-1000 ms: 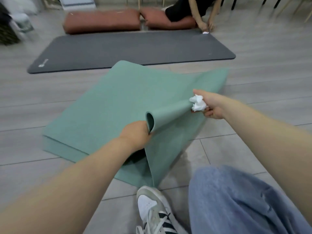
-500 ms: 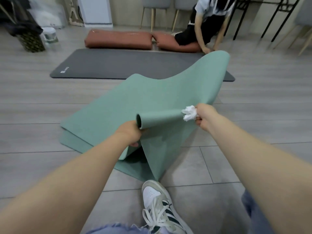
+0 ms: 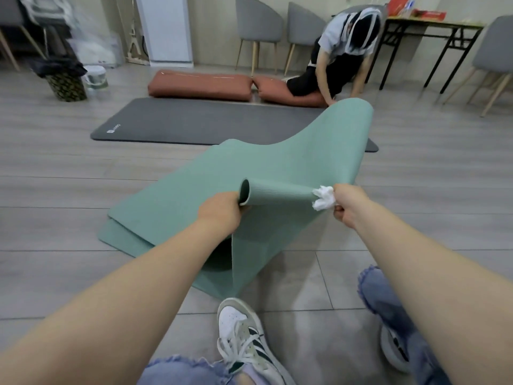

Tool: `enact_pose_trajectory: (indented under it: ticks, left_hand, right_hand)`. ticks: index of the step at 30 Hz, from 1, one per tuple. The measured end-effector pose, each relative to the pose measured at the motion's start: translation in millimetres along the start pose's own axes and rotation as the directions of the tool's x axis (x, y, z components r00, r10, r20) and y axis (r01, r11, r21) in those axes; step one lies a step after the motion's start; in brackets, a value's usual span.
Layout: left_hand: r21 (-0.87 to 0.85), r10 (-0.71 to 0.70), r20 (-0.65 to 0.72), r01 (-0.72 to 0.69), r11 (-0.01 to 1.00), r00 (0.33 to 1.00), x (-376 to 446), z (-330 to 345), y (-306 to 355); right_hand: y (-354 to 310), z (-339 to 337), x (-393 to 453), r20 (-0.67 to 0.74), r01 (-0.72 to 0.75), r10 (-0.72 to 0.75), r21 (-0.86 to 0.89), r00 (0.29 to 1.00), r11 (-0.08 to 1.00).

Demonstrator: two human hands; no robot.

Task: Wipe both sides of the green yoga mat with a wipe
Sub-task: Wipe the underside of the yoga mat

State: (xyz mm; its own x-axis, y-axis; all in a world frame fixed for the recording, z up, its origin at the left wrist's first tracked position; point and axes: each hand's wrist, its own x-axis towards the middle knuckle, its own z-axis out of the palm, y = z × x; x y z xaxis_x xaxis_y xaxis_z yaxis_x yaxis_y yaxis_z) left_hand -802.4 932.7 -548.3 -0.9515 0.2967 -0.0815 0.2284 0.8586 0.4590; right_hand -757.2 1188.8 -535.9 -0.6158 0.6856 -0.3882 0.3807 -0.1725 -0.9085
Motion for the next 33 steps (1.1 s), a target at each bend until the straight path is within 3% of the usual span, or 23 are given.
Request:
enact_pose_trajectory:
  ticks: [3, 6, 11, 14, 18, 22, 24, 29, 33]
  left_hand:
    - [-0.058, -0.073, 0.181, 0.084, 0.995, 0.981, 10.2, 12.3, 28.9]
    - [-0.264, -0.070, 0.277, 0.146, 0.953, 0.958, 8.2, 44.1, 52.3]
    - [-0.313, 0.040, 0.163, 0.013, 0.950, 0.986, -9.0, 96.1, 59.7]
    - [-0.233, 0.145, 0.074, -0.125, 0.965, 0.987, -13.2, 102.6, 58.7]
    - [-0.153, 0.168, -0.070, -0.177, 0.972, 0.983, 3.8, 87.0, 47.7]
    - [-0.058, 0.319, -0.204, -0.336, 0.940, 0.926, 33.9, 49.2, 46.4]
    - [-0.001, 0.399, -0.184, -0.406, 0.914, 0.898, 43.6, 21.8, 56.3]
    - [-0.033, 0.351, -0.085, -0.355, 0.934, 0.932, 16.4, -5.1, 28.8]
    - [-0.116, 0.208, -0.043, -0.211, 0.971, 0.977, -26.9, 10.8, -37.9]
  right_hand:
    - [17.2, -22.6, 15.0, -0.012, -0.043, 0.044, 0.022, 0.999, 0.999]
    - [41.6, -49.3, 32.1, -0.023, -0.075, 0.075, 0.003, 0.997, 0.997]
    - [73.7, -87.5, 56.4, 0.053, -0.257, 0.260, -0.065, 0.964, 0.964]
    - [73.2, -85.4, 56.4, 0.157, -0.313, 0.321, -0.074, 0.934, 0.947]
    - [53.0, -65.3, 49.0, 0.296, -0.284, 0.300, -0.096, 0.907, 0.954]
    - [21.8, -46.5, 52.3, 0.196, -0.175, 0.168, 0.017, 0.966, 0.984]
    - [11.6, -45.7, 47.3, 0.178, -0.183, 0.165, 0.094, 0.970, 0.979]
    - [38.0, -37.6, 11.0, 0.380, -0.266, 0.270, -0.064, 0.885, 0.962]
    - [62.6, -13.8, -2.2, 0.338, -0.252, 0.283, -0.134, 0.898, 0.958]
